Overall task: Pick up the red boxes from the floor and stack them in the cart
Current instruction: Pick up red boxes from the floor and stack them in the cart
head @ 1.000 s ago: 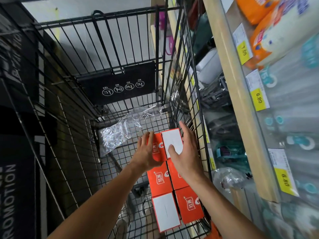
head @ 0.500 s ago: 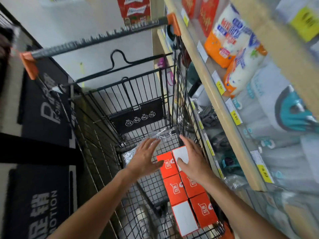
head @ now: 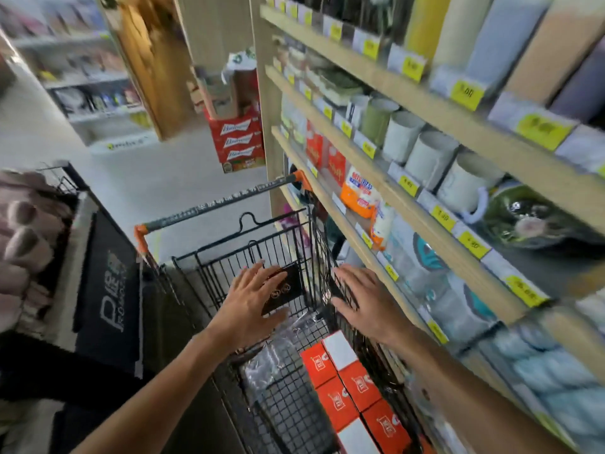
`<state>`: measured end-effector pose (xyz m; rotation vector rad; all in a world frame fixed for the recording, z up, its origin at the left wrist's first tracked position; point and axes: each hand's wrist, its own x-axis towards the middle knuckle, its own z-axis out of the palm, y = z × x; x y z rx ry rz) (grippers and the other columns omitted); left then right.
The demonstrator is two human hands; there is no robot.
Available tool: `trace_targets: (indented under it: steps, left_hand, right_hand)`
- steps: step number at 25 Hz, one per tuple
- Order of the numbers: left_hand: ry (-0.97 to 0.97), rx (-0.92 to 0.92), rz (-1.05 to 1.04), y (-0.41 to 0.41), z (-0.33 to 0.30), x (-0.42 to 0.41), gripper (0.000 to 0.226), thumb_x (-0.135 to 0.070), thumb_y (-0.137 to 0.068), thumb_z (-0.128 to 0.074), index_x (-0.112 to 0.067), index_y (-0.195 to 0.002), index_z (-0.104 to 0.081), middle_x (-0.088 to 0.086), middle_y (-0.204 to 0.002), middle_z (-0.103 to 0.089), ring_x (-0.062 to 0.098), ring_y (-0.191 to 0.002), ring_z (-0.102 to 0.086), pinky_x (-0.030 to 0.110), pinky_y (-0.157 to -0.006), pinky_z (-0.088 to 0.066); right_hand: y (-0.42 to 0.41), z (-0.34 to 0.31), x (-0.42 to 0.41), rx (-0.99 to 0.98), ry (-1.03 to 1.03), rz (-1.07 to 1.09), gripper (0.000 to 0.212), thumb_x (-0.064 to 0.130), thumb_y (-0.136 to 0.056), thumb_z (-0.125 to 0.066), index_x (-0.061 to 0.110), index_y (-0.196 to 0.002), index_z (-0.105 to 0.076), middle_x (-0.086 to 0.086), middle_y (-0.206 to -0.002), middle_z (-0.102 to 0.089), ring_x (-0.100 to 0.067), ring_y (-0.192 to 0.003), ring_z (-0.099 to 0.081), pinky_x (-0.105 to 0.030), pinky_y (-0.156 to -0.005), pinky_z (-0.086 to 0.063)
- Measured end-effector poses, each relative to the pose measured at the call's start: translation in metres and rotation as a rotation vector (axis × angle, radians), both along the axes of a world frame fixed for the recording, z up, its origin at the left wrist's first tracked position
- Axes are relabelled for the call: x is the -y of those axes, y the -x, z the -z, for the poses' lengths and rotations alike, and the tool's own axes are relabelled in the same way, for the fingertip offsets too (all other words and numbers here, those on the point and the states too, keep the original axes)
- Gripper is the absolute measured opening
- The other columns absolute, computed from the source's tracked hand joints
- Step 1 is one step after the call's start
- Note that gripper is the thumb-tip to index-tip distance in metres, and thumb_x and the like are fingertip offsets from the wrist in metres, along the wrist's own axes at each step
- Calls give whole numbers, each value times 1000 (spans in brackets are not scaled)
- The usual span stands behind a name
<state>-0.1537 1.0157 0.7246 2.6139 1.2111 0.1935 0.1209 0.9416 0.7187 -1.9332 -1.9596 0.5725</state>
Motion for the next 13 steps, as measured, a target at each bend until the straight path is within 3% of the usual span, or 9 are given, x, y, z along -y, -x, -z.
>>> trace_targets:
  steps: [2,6,9,13]
  left_hand:
    - [-54,52,52,16,-29,2,77,-74,-90,-28,-32,-155,-26,-5,-164,-22,21,-154,-2,53,-124,-6]
    - [-115,127,152,34,-75,12,74,-74,-93,-25,-32,-154,-28,-5,-162,-24,22,-153,-9,54,-122,-14]
    - [-152,152,248,28,-101,23,77,-78,-93,-19,-33,-155,-28,-4,-162,-25,22,-152,-12,54,-122,-14]
    - [-193,191,461,-15,-129,45,76,-76,-93,-24,-30,-154,-32,-4,-161,-28,23,-152,-14,54,-123,-11]
  right_hand:
    - [9,-29,17,67,-51,24,72,68,-92,-33,31,-154,-37,10,-158,-36,-14,-146,-27,-43,-119,-30]
    - [28,-79,64,163,-141,97,61,62,-99,-43,28,-149,-44,8,-152,-45,-15,-141,-33,-39,-117,-32]
    - [38,-106,103,207,-125,150,78,79,-93,-26,29,-149,-43,9,-151,-44,-15,-141,-34,-40,-116,-33]
    - [28,-129,167,301,-128,289,82,79,-93,-15,27,-152,-40,8,-153,-43,-15,-142,-34,-37,-118,-30]
